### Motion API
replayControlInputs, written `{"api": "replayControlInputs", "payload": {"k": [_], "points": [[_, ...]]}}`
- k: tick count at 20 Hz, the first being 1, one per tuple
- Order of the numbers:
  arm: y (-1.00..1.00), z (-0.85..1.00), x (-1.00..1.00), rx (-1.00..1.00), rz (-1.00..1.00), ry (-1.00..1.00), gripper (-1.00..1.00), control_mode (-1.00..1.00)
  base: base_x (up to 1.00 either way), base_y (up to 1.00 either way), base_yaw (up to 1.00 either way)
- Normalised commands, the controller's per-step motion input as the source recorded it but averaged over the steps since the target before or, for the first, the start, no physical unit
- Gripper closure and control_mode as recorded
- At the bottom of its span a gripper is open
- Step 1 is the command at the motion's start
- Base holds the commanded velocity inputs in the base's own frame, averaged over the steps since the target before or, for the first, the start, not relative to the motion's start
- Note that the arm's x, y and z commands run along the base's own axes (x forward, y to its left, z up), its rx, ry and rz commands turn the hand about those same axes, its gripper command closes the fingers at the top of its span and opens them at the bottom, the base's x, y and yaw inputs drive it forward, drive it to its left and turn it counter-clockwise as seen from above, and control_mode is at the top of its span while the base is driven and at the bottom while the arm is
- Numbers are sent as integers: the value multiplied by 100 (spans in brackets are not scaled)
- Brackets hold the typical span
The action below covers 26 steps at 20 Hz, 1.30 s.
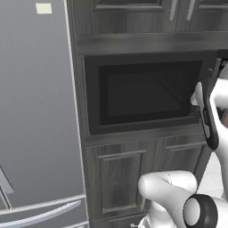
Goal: Place the sponge inside the microwave to prepare for sanitizing.
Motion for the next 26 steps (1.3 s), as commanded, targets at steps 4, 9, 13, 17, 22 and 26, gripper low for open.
{"api": "replayControlInputs", "payload": {"k": [4,9,13,17,22,26], "points": [[-55,-10,36,0,-2,0,-100,-100,0,0,0],[-34,0,29,0,4,-1,-100,-100,0,0,0],[-11,0,23,0,6,-1,-100,-100,0,0,0],[1,0,31,0,3,-4,-100,-100,0,0,0],[5,0,21,0,0,-8,-100,-100,0,0,0],[8,0,3,0,0,-15,-100,-100,0,0,0]]}}
